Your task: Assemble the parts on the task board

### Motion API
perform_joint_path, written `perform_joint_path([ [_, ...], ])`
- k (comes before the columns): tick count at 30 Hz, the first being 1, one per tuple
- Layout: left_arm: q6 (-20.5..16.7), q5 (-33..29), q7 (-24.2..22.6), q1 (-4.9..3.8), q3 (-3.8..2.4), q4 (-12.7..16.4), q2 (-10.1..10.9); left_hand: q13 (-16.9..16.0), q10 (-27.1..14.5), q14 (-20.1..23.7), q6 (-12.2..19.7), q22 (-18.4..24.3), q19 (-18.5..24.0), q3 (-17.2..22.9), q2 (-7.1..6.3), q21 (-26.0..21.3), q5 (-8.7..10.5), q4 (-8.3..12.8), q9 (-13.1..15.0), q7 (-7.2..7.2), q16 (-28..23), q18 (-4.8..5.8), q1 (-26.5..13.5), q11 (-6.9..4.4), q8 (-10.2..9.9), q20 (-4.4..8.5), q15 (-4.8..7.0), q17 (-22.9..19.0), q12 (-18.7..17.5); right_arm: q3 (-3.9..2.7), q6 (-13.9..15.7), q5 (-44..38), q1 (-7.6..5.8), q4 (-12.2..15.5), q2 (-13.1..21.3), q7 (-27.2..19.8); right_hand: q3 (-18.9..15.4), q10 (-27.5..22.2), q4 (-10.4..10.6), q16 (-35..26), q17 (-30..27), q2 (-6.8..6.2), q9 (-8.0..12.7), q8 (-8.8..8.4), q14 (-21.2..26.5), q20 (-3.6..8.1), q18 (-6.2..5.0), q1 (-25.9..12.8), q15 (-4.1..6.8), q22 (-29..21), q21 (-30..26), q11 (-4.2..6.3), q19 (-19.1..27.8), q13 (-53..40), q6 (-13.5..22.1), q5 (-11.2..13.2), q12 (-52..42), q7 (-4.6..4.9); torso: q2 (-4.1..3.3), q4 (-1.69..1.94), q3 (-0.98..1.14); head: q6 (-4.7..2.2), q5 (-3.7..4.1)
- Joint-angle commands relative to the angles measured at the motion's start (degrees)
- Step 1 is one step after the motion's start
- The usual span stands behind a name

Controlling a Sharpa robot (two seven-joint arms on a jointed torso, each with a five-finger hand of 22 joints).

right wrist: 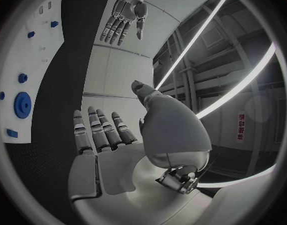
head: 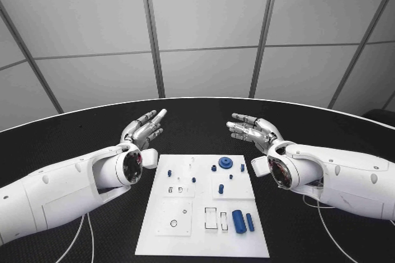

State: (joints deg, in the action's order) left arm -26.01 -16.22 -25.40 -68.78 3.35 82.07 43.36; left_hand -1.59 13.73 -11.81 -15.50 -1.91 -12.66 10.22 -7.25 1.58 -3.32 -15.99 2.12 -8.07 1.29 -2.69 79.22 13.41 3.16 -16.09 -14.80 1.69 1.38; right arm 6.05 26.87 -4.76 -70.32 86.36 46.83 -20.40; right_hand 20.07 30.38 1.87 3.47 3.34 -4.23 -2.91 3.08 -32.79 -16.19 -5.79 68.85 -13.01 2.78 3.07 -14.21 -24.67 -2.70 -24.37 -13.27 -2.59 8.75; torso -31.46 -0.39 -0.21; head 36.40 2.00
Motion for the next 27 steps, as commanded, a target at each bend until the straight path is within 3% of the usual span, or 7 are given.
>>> perform_joint_path([
  [1,1.1,-1.0,0.2,-0.53,0.15,-0.4,-0.1,-0.2,1.1,-1.1,-1.5,-0.1,-0.1,0.8,0.29,0.4,-0.36,-0.8,0.3,-8.24,0.6,-1.35,2.9,1.2,0.4,-0.79,-0.73,0.3,0.4,0.19,-0.7,-0.1,-0.49,-0.1,0.1,0.3,3.2,15.2,-5.2,3.2,1.7,-0.08,-1.7,2.53,-16.2,-0.37,-3.26,6.3,1.32,1.6,3.5,0.66,-17.8,-0.8,-11.7,-1.5,-1.3,7.33,-0.01,-0.01,-0.01,0.0,0.0],
  [7,2.9,-1.0,0.5,-0.66,0.16,-0.5,1.3,-0.4,2.8,-3.1,-3.1,-0.2,-0.1,1.3,0.84,0.5,-0.26,-0.7,0.6,-8.47,1.0,-1.51,3.2,1.6,0.8,-0.82,-0.85,0.7,0.6,0.14,0.9,-15.8,-0.52,-2.4,0.7,-1.5,6.1,25.0,-7.8,5.2,2.3,-0.75,-3.3,5.3,-22.5,0.04,-4.8,6.7,3.41,1.4,4.2,2.62,-23.0,-1.0,-24.2,-0.6,-2.5,5.85,-0.25,-0.1,-0.19,-0.17,0.25],
  [14,4.4,-0.7,0.3,-0.88,0.16,0.2,2.3,-1.0,11.9,-14.8,-12.4,-1.0,-5.3,2.8,2.01,2.3,-0.1,0.2,2.2,-8.86,4.9,-0.83,4.6,2.35,3.5,-0.84,0.27,2.8,1.5,-0.28,0.4,-29.9,-0.55,-3.8,0.3,0.6,10.3,31.4,-8.5,7.3,3.7,-2.51,-3.7,6.18,-29.6,2.45,-4.79,5.7,5.86,1.9,6.4,4.49,-29.5,-0.9,-28.6,0.2,-2.0,4.25,-0.85,0.23,-0.36,-0.45,0.4],
  [15,4.6,-0.6,0.2,-0.92,0.16,0.4,2.5,-1.4,16.9,-19.3,-15.7,-1.6,-8.7,3.1,2.24,3.4,-0.05,0.6,2.8,-8.87,6.6,-0.95,4.9,1.92,4.5,-0.83,0.9,3.6,2.2,-0.36,0.1,-32.1,-0.59,-4.0,0.3,1.2,10.5,32.3,-8.5,7.6,4.0,-2.77,-3.8,6.37,-30.7,2.84,-4.82,5.6,6.22,2.0,6.8,4.81,-30.3,-1.0,-29.2,0.3,-1.9,4.02,-0.96,0.29,-0.4,-0.4,0.44],
  [19,5.1,-0.4,0.0,-1.06,0.16,1.4,3.1,-1.8,25.1,-28.1,-21.1,-2.8,-17.1,3.9,2.49,6.2,-0.04,1.9,3.6,-8.58,9.9,-1.5,5.2,1.11,5.9,-0.64,1.9,5.2,3.1,-0.54,-1.1,-40.3,-0.93,-4.4,0.0,4.1,10.3,35.3,-8.5,8.9,5.4,-3.47,-4.2,6.93,-34.3,4.35,-4.76,5.5,7.61,2.7,8.6,5.87,-33.3,-1.1,-30.8,0.8,-1.7,3.17,-1.57,0.7,-0.61,-0.57,0.77],
  [20,5.2,-0.3,0.0,-1.1,0.16,1.7,3.3,-2.3,31.5,-30.1,-23.9,-3.4,-21.5,4.3,2.51,7.8,-0.06,2.3,4.1,-8.45,10.9,-2.2,5.2,0.71,6.7,-0.57,2.43,5.5,4.3,-0.56,-1.4,-42.0,-1.03,-4.5,-0.1,4.8,10.2,35.7,-8.6,9.1,5.6,-3.55,-4.2,6.97,-34.8,4.59,-4.73,5.6,7.86,2.9,8.9,5.99,-33.7,-1.1,-31.0,0.7,-1.6,3.04,-1.74,0.8,-0.65,-0.59,0.81],
  [27,6.6,0.4,0.3,-1.68,0.16,4.7,5.2,-2.2,34.1,-33.3,-28.1,-3.7,-25.7,5.4,2.43,9.6,-0.04,3.6,4.7,-8.22,12.3,-3.99,5.1,0.18,7.5,-0.5,3.25,6.2,4.6,-0.65,-4.3,-55.1,-1.94,-4.5,-1.0,11.9,6.8,39.2,-8.9,13.0,10.5,-4.04,-4.8,7.31,-42.0,8.33,-4.37,6.3,10.8,7.6,17.4,7.65,-40.5,-1.3,-33.1,0.2,-1.1,1.7,-2.98,1.52,-1.07,-0.48,1.23],
])
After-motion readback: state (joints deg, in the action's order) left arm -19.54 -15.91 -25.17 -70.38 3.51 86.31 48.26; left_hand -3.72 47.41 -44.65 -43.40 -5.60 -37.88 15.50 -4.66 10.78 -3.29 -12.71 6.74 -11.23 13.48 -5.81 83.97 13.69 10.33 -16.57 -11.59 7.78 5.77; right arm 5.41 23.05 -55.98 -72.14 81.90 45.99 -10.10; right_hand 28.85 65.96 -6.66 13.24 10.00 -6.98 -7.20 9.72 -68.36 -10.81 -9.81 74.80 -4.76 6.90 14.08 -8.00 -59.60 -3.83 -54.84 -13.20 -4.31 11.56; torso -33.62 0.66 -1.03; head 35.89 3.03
